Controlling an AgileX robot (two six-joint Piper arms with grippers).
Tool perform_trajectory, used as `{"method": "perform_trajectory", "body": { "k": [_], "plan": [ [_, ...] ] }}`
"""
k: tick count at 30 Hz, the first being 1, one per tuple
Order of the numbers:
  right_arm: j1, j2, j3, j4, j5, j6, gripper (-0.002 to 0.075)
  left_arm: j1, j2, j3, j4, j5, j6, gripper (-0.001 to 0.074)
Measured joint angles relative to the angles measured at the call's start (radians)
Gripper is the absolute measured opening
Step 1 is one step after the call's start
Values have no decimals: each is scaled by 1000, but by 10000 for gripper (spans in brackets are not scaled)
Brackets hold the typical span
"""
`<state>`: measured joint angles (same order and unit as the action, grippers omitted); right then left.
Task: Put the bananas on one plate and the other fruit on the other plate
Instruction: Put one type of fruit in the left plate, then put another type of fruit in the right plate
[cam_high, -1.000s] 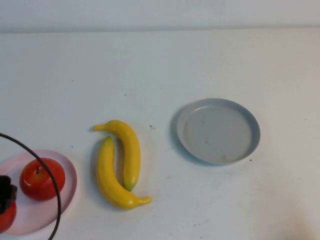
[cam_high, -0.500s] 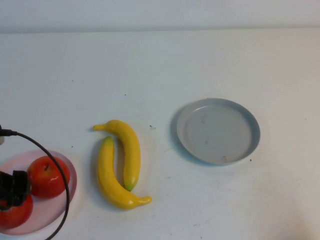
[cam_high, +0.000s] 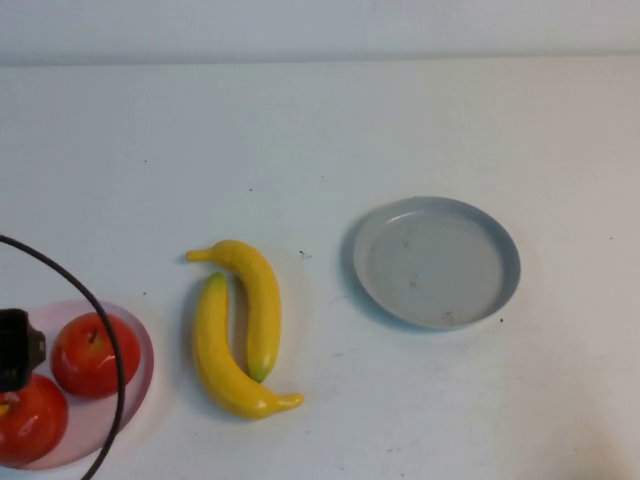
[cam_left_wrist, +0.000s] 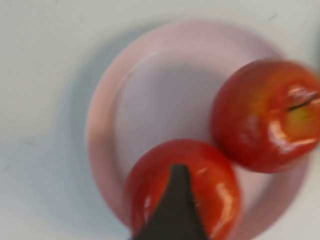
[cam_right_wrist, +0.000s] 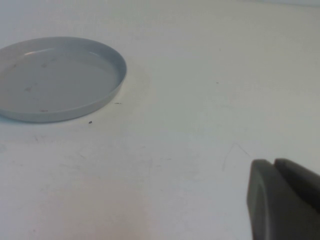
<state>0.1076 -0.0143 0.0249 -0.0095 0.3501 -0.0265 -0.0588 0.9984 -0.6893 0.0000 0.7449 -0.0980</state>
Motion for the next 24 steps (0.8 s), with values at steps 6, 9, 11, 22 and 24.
{"method": "perform_trajectory", "body": {
  "k": [6, 9, 11, 22, 24],
  "plan": [
    [0, 0, 0, 0, 0, 0, -17, 0, -227, 2, -77, 30, 63, 132],
    [0, 0, 0, 0, 0, 0, -17, 0, -322, 2, -87, 63, 69, 42],
    [0, 0, 0, 0, 0, 0, -17, 0, -392, 2, -96, 83, 73, 20],
    [0, 0, 0, 0, 0, 0, -17, 0, -670, 38, -153, 95, 130, 4],
    [0, 0, 0, 0, 0, 0, -17, 0, -697, 77, -151, 102, 151, 4]
  ]
}}
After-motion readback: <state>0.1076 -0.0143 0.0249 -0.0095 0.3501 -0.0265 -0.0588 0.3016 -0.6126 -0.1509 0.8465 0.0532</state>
